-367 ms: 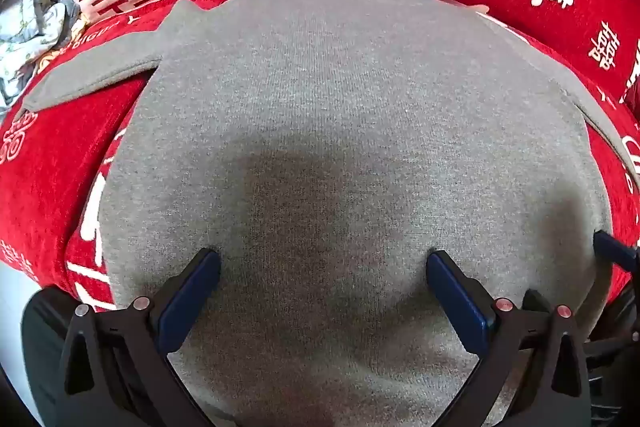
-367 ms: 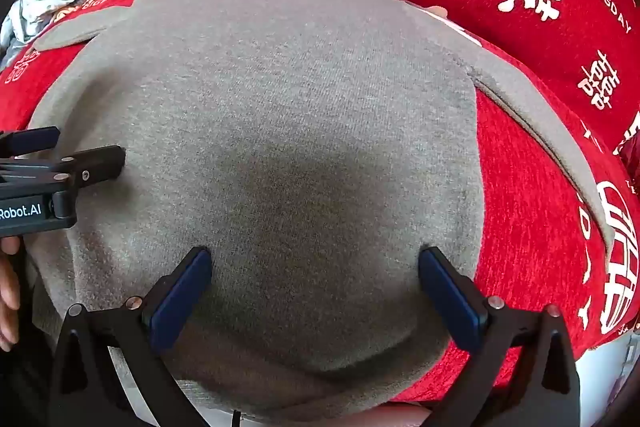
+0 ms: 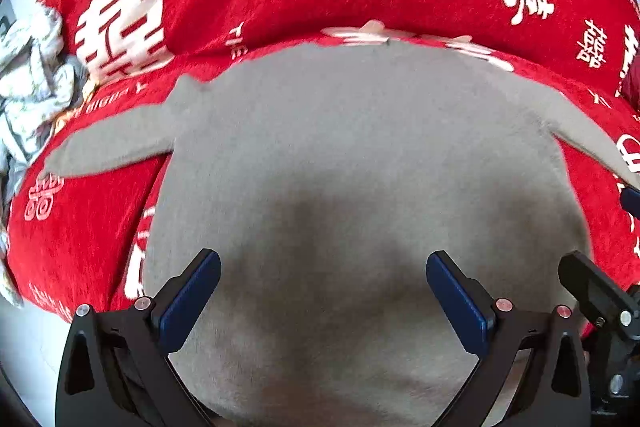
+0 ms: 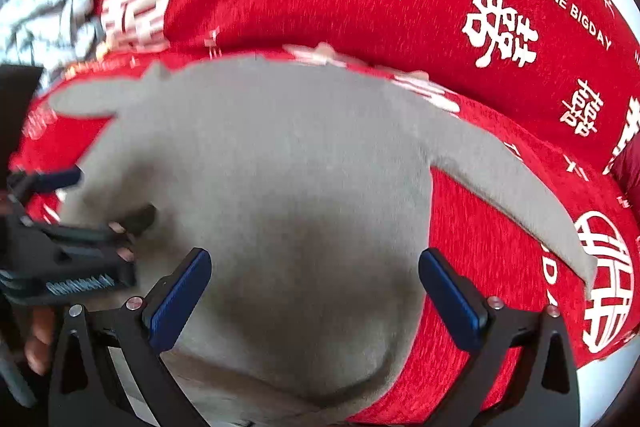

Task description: Fold small clothes

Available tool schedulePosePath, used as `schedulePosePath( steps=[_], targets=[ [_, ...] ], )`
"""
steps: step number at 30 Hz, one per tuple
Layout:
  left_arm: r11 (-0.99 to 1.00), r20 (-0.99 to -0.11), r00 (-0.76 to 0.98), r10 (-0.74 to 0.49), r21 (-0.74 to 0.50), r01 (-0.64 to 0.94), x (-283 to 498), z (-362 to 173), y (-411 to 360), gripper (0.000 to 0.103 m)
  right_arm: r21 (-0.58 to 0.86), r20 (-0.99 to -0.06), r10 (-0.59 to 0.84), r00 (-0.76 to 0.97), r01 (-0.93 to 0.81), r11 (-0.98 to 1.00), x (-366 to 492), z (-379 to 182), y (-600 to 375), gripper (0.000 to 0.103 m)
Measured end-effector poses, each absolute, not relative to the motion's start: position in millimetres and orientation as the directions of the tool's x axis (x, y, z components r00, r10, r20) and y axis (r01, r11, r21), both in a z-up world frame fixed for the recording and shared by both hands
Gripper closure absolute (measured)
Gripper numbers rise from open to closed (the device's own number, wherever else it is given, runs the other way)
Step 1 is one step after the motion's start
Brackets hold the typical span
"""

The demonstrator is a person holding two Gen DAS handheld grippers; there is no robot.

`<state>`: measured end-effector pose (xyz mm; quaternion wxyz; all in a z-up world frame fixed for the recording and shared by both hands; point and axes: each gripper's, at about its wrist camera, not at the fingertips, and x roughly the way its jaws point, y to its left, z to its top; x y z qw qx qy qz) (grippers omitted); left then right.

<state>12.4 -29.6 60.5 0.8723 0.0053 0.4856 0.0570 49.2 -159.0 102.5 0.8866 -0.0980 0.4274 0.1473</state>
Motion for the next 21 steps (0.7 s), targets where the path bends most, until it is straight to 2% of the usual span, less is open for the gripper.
schedulePosePath(
  steps=[6,8,21],
  targets=[
    [0.991,-0.834,0.537,0.130,0.107,-0.074,21,73,-37,0.000,-0.059,-0.814,0.140,0.563,-0.321,0.945,25,106,-181,0.000],
    [0.992,-0.838,0.530,0.128,0.110,-0.066,21,71,-40,0.000,-0.016,-0.807,0.170,0.565,-0.309,0.951,8,102,-195,0.000],
    [0.993,-0.874,0.471,0.119,0.107,-0.052,48,77,-49,0.000,0.072,-0.862,0.171,0.477,-0.219,0.973,33,88,-224,0.000]
  ],
)
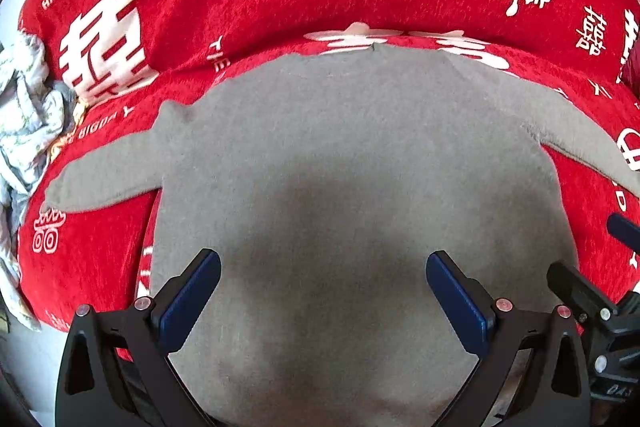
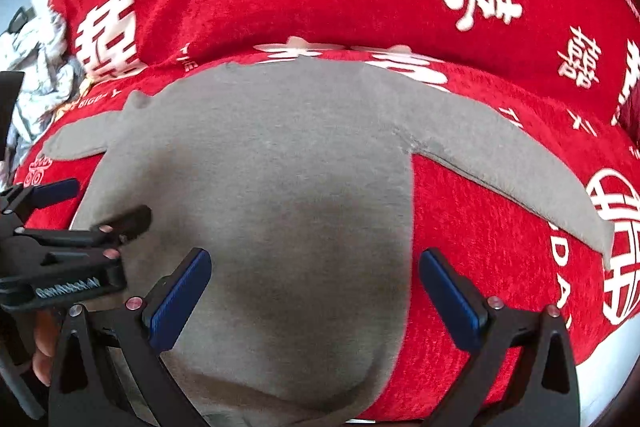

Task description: Fold small clothes

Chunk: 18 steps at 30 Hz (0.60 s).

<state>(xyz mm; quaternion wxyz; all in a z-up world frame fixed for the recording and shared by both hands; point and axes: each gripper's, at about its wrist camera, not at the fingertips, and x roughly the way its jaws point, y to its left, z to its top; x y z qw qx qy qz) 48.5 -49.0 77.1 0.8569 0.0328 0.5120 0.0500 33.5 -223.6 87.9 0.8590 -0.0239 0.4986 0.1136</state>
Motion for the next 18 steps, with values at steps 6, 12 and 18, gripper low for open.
schedulePosePath(
  steps=[6,12,18],
  targets=[
    [0.994,-0.880,0.462,0.108,0.110,-0.024,72,82,-71,0.000,0.105,-0.858,0.142,0.493,-0.102,0.989,54,93,-258,0.000],
    [0.987,-0.874,0.475,0.103,0.149,0.059,97,87,-113,0.000,0.141,-0.850,0.087,0.520,0.066,0.988,75,97,-314,0.000],
    [0.972,-0.874,0.477,0.095,0.184,0.143,124,83,-160,0.000,0.192,-0.868,0.042,0.494,0.258,0.947,90,85,-391,0.000]
  ],
)
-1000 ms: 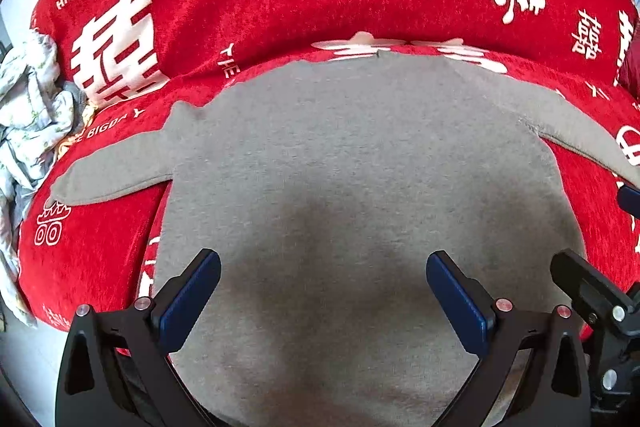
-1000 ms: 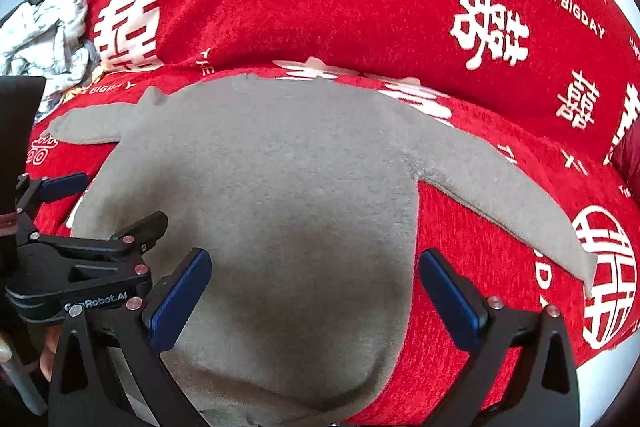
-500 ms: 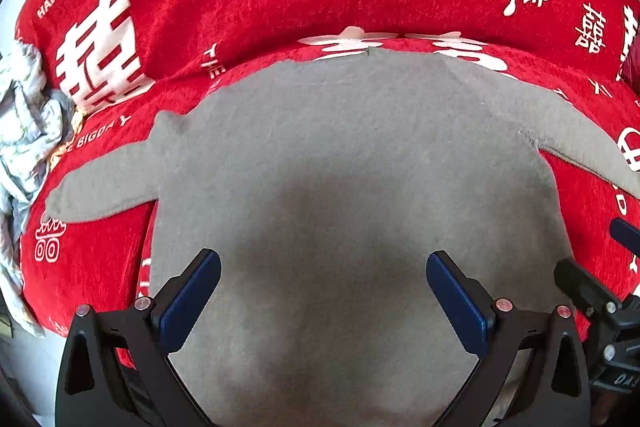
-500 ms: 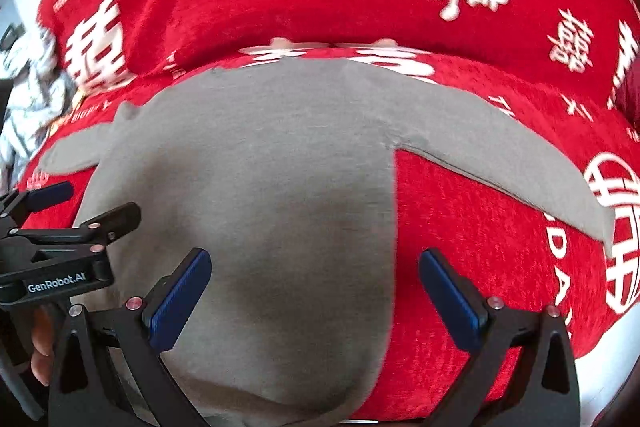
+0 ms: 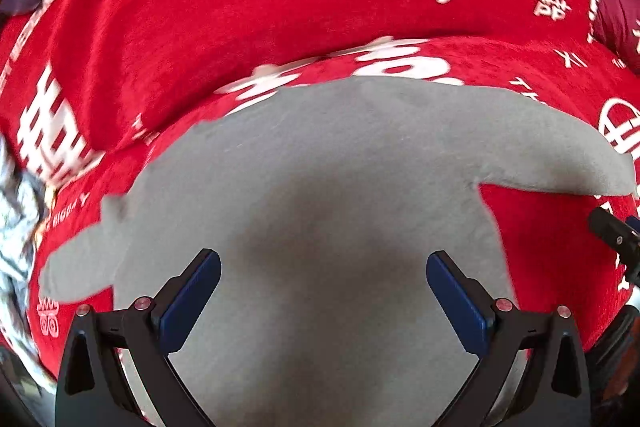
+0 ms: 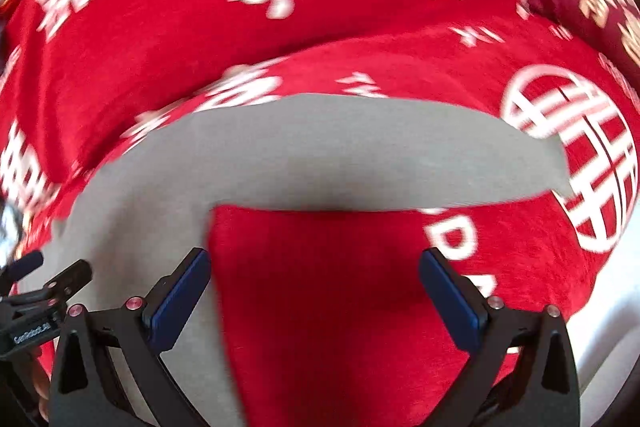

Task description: Fold small clothes

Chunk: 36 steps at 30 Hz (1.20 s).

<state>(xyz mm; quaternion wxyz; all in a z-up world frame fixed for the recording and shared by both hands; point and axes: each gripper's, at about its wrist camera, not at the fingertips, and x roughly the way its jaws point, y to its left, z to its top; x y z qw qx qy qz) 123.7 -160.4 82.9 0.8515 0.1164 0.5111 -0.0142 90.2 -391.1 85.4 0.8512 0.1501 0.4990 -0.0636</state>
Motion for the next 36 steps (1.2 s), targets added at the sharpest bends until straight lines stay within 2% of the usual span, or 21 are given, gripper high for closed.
schedulePosePath(
  steps=[6,11,22,23,25,26,27,29,30,34,35,36],
  targets=[
    [0.967,-0.903,0.425,0.064,0.161,0.197,150,67,-200,0.000,0.183,-0.885,-0.048,0.463,0.441,0.879,86,64,-460,0.000],
    [0.967,-0.919,0.392,0.050,0.143,0.211,169,55,-224,0.000,0.267,-0.879,-0.031,0.476,0.544,0.796,74,44,-513,0.000],
    [0.982,-0.946,0.321,0.046,0.101,0.157,198,30,-231,0.000,0.339,-0.825,-0.049,0.563,0.562,0.754,112,36,-576,0.001],
    [0.984,-0.950,0.310,0.042,0.093,0.153,200,26,-231,0.000,0.329,-0.828,-0.056,0.558,0.563,0.758,121,36,-578,0.005],
    [0.986,-0.955,0.296,0.032,0.078,0.146,202,21,-229,0.000,0.312,-0.831,-0.066,0.553,0.561,0.766,131,37,-584,0.021],
    [0.987,-0.955,0.295,0.025,0.070,0.143,203,20,-228,0.000,0.297,-0.830,-0.084,0.551,0.564,0.771,135,39,-587,0.036],
    [0.988,-0.956,0.294,0.017,0.061,0.140,205,20,-227,0.000,0.300,-0.827,-0.082,0.556,0.560,0.772,137,42,-589,0.057],
    [0.990,-0.956,0.292,-0.001,0.040,0.134,210,21,-224,0.000,0.351,-0.806,-0.048,0.589,0.542,0.764,137,49,-597,0.079],
    [0.992,-0.955,0.298,-0.008,0.030,0.126,213,22,-223,0.000,0.371,-0.795,-0.038,0.605,0.536,0.758,135,54,-599,0.085],
    [0.998,-0.948,0.318,0.001,0.019,0.055,233,26,-213,0.000,0.357,-0.753,-0.068,0.654,0.493,0.793,127,78,-590,0.093],
    [0.999,-0.950,0.312,-0.005,0.010,0.045,238,24,-211,0.000,0.348,-0.745,-0.078,0.662,0.486,0.802,126,83,-587,0.100],
    [0.999,-0.954,0.299,-0.007,0.004,0.036,244,20,-209,0.000,0.333,-0.732,-0.094,0.675,0.474,0.815,125,93,-582,0.100]
  ],
)
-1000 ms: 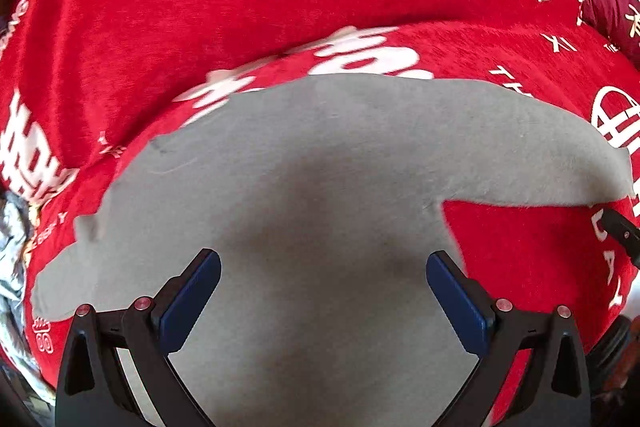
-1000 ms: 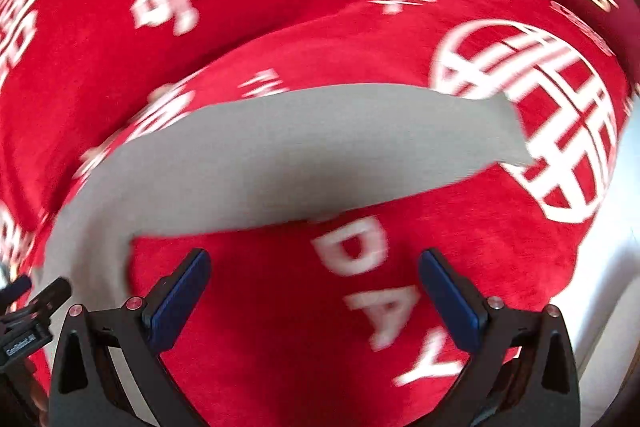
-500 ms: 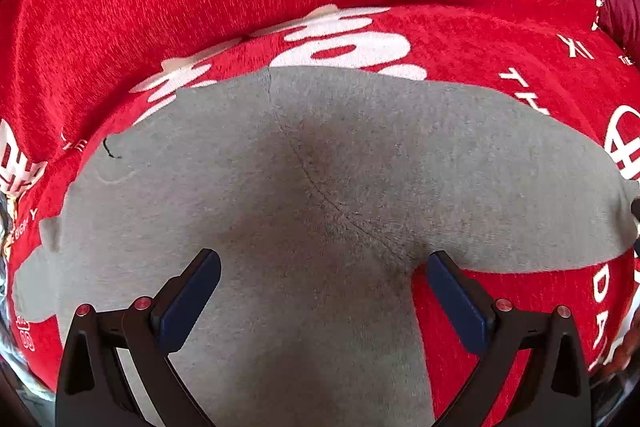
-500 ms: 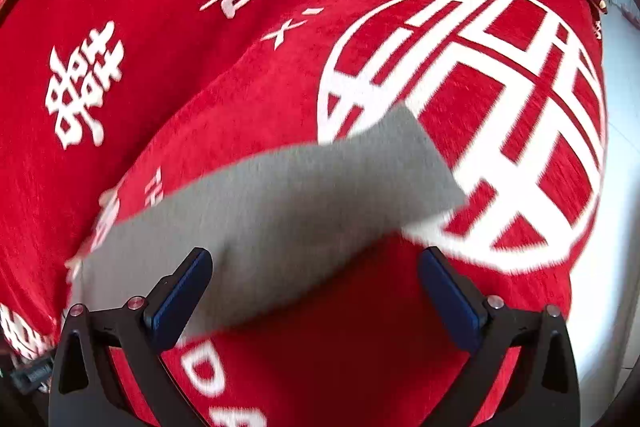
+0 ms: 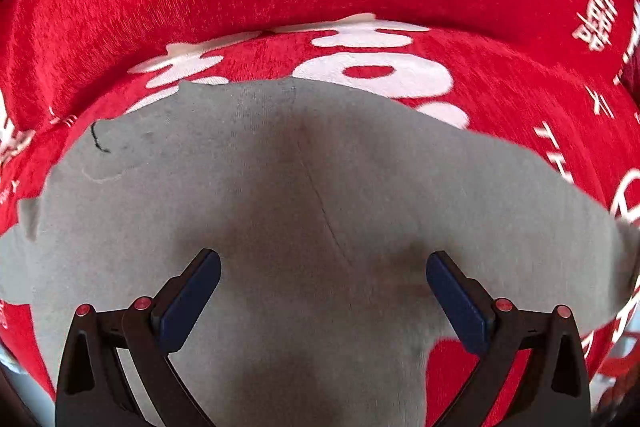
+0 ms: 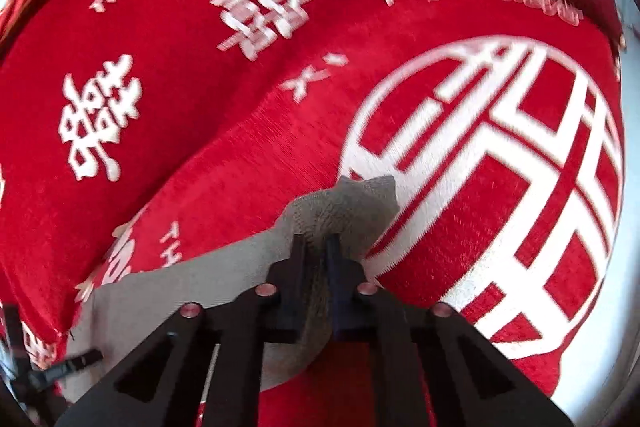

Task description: Fold small clothes

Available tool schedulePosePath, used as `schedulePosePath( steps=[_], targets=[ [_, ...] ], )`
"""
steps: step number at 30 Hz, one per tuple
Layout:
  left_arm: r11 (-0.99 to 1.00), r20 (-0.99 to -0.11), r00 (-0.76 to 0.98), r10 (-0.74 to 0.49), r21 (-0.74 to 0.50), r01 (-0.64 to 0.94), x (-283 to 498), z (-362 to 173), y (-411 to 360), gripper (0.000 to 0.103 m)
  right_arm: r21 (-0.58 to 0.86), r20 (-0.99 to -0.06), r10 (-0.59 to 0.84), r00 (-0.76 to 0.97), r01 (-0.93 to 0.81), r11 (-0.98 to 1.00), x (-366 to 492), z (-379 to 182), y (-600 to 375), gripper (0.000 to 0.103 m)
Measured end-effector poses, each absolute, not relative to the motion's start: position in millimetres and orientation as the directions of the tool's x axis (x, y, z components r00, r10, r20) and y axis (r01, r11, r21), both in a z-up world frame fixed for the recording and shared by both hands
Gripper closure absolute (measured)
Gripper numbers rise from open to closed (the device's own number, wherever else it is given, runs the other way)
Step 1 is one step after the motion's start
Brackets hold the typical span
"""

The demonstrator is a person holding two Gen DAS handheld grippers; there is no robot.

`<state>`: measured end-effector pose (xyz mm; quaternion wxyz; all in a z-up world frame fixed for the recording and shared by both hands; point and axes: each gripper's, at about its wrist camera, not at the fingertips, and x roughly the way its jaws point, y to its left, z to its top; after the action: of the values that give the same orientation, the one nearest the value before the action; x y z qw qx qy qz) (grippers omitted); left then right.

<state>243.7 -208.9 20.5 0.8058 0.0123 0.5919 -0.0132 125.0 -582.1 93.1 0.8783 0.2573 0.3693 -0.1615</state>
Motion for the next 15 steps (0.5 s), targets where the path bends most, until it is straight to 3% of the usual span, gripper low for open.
schedulePosePath(
  steps=[5,8,10,11,12,14,15],
  targets=[
    [1.000,-0.961,0.276,0.001,0.007,0.020,257,4,-206,0.000,0.271,-0.664,-0.160,0.730,0.434,0.859,118,136,-569,0.101],
    [0.999,-0.960,0.279,0.003,0.014,0.040,257,8,-208,0.000,0.285,-0.712,-0.088,0.697,0.401,0.870,124,132,-571,0.101],
    [1.000,-0.962,0.271,-0.016,-0.010,0.023,254,6,-204,0.000,0.380,-0.731,-0.012,0.683,0.421,0.824,114,116,-584,0.094],
    [1.000,-0.961,0.277,-0.026,-0.022,0.018,254,4,-200,0.000,0.417,-0.747,0.013,0.665,0.453,0.788,106,103,-594,0.072],
    [0.999,-0.957,0.288,-0.029,-0.023,0.023,252,4,-199,0.000,0.428,-0.758,0.013,0.652,0.483,0.764,99,95,-601,0.038],
    [0.999,-0.955,0.297,-0.021,-0.011,0.036,249,3,-203,0.000,0.447,-0.761,-0.006,0.648,0.531,0.720,80,81,-614,0.021],
    [0.999,-0.954,0.299,-0.019,-0.008,0.037,249,3,-204,0.000,0.471,-0.758,0.009,0.653,0.537,0.700,75,76,-619,0.021]
  ],
)
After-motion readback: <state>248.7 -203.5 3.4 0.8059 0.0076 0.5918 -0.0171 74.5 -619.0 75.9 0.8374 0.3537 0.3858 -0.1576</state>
